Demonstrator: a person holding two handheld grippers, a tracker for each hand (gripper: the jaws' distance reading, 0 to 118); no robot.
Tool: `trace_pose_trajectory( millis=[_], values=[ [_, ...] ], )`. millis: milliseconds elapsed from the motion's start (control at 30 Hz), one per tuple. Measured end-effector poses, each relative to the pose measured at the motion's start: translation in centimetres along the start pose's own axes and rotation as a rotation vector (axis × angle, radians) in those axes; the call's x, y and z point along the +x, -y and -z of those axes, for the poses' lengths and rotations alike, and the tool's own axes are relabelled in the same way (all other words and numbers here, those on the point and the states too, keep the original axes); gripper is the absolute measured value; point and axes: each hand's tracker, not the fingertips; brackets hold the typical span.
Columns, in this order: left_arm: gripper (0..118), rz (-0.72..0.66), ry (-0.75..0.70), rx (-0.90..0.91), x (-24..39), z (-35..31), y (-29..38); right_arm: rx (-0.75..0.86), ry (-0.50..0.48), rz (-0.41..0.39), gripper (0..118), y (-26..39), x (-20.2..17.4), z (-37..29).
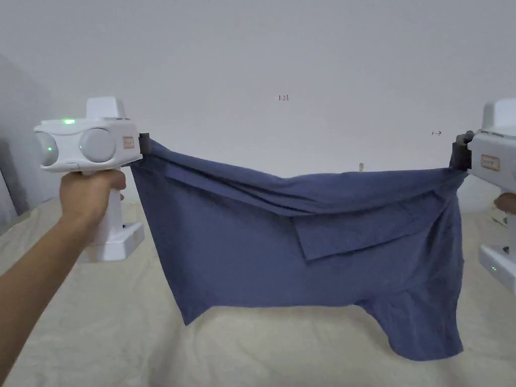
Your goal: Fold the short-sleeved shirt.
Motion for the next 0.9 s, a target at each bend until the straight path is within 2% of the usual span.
trace_pose_trajectory(
  millis=[100,233,533,700,900],
  values=[
    [7,-0.057,-0.015,-0.005,-0.8,1.3,-0.3,-0.010,-0.008,0.038,5,0.1,0.0,1.7],
    [7,-0.060,-0.037,-0.007,-1.2,3.3,1.0,-0.036,-0.025,0.085,5,1.3,-1.2,4.0],
    [7,-0.017,-0.058,-0.103,-2.1,6.9,8.3,-0.146,-0.030,0.098,5,7.8,-3.7,7.2],
    [6,-0.007,-0.044,-0.183,-2.6,5.5,14.1,-0.237,-0.032,0.130,5,13.5,-4.6,6.6],
    [6,0.016,-0.013,-0.310,-4.3,0.2,22.5,-0.350,-0.031,0.198,5,21.7,-5.1,2.1]
  ],
)
